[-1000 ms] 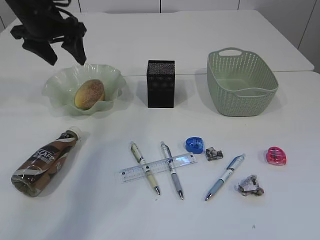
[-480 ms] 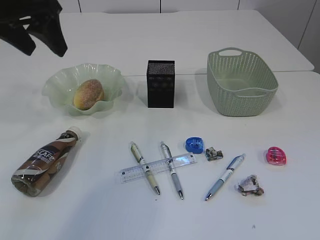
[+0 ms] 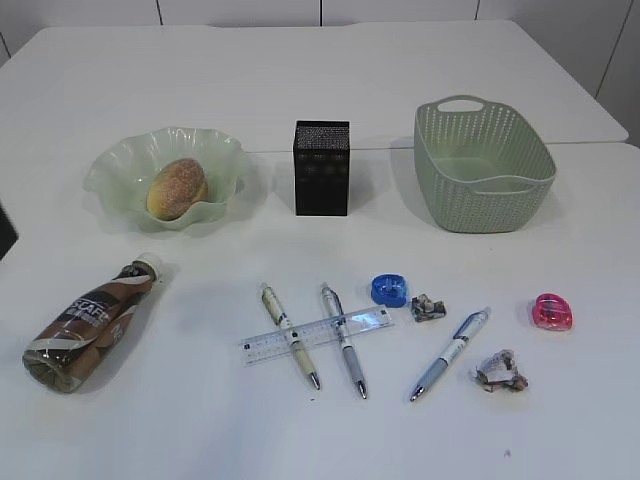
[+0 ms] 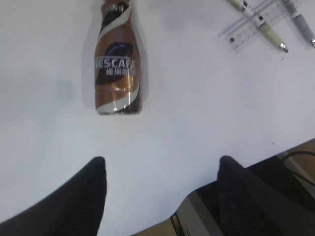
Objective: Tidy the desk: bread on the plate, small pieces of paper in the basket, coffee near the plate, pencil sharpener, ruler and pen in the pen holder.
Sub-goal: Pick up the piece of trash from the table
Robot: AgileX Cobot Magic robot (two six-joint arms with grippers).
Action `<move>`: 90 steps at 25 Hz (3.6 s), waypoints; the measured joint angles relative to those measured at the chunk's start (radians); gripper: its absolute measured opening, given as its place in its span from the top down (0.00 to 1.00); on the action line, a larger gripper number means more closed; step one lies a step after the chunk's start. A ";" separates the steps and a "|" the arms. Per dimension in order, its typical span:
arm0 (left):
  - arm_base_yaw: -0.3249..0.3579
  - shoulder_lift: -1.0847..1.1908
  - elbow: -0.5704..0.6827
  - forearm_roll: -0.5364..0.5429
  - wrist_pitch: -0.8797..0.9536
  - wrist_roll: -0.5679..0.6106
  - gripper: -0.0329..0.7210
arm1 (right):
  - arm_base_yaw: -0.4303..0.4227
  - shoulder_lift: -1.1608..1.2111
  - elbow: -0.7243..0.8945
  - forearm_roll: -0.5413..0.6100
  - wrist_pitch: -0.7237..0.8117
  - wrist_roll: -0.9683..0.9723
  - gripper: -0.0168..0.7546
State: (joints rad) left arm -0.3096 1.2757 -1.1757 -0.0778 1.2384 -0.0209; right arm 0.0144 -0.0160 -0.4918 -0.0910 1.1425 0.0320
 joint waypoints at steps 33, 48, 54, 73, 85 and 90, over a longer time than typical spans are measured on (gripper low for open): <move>0.000 -0.688 0.634 -0.117 -0.208 -0.004 0.34 | 0.000 0.000 0.000 0.008 0.000 0.000 0.52; 0.000 -0.688 0.634 -0.082 -0.287 -0.004 0.34 | 0.000 0.385 -0.065 0.254 -0.283 -0.236 0.52; 0.000 -0.688 0.634 -0.075 -0.294 -0.004 0.34 | 0.000 0.582 -0.099 0.300 -0.363 -0.261 0.52; -0.001 -0.688 0.634 -0.071 -0.301 -0.004 0.34 | 0.051 1.198 -0.396 0.381 -0.207 -0.263 0.56; -0.001 -0.688 0.634 -0.071 -0.303 -0.004 0.34 | 0.339 1.332 -0.422 0.282 -0.179 -0.130 0.56; -0.001 -0.688 0.634 -0.071 -0.303 -0.004 0.34 | 0.339 1.466 -0.468 0.178 -0.138 -0.097 0.56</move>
State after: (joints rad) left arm -0.3110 0.5877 -0.5413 -0.1489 0.9356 -0.0246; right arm 0.3533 1.4499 -0.9598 0.0868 1.0040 -0.0655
